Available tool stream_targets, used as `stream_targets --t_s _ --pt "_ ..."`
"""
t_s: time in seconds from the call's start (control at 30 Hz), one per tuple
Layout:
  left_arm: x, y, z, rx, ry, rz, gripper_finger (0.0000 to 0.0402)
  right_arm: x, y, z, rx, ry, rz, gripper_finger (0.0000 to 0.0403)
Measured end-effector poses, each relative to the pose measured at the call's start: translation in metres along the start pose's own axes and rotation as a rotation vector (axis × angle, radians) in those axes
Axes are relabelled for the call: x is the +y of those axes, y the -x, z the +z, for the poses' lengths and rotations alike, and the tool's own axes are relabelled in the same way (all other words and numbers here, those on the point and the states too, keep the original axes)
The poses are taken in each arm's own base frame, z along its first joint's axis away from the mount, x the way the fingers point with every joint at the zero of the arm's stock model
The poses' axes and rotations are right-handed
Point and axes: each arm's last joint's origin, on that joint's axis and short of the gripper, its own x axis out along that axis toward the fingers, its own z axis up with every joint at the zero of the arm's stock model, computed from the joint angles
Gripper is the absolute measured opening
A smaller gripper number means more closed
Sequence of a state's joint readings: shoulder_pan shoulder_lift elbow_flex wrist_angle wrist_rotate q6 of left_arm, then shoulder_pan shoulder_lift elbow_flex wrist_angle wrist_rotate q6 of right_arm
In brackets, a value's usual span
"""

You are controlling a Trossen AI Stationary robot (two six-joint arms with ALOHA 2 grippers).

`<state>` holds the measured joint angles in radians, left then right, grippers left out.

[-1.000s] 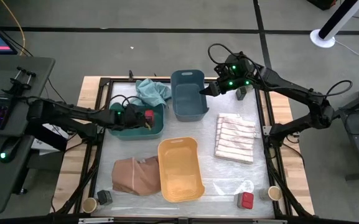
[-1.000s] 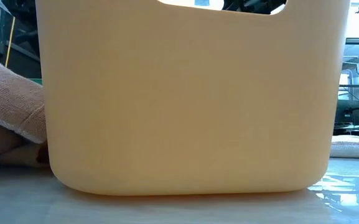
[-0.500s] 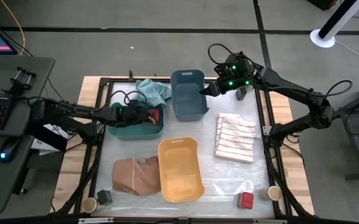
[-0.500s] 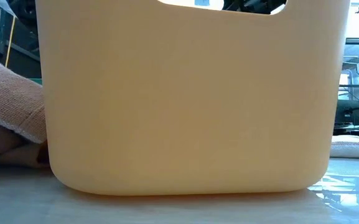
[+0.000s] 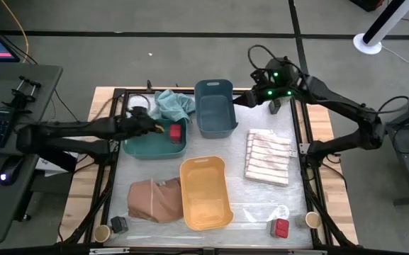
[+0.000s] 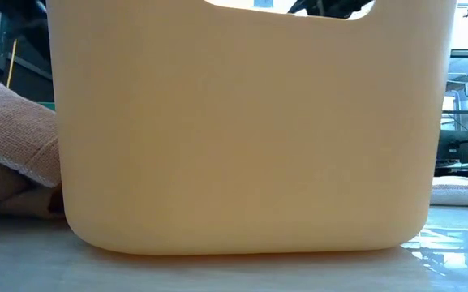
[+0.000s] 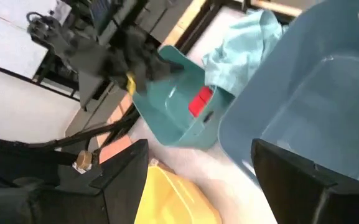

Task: Sort spices by type
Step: Put the red seasoning can into the green bin

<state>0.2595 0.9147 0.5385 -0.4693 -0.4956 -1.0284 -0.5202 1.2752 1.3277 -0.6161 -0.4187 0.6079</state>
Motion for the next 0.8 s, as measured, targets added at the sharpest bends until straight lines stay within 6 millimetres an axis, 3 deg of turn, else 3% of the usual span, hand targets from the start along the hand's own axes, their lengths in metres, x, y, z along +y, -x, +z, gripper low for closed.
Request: stream_targets --t_s 0.17,0.3,0.5,0.63,0.8 --pt "0.003 0.026 0.019 -0.129 -0.010 -0.152 0.0000 0.016 -0.001 -0.043 0.275 -0.044 -0.065 0.0277" --pt "-0.005 0.040 0.031 -0.240 -0.043 -0.309 0.0000 0.036 -0.006 -0.093 0.512 -0.142 -0.217 0.0277" --pt "-0.016 0.049 0.042 -0.324 -0.026 -0.462 0.0000 0.061 -0.016 -0.183 0.832 -0.485 -0.365 0.0277" --pt "-0.021 0.049 0.043 -0.330 -0.072 -0.512 0.0000 0.074 -0.018 -0.236 0.935 -0.646 -0.417 0.0277" --pt "-0.025 0.048 0.043 -0.329 -0.131 -0.554 0.0000 0.089 -0.013 -0.273 0.998 -0.721 -0.373 0.0262"
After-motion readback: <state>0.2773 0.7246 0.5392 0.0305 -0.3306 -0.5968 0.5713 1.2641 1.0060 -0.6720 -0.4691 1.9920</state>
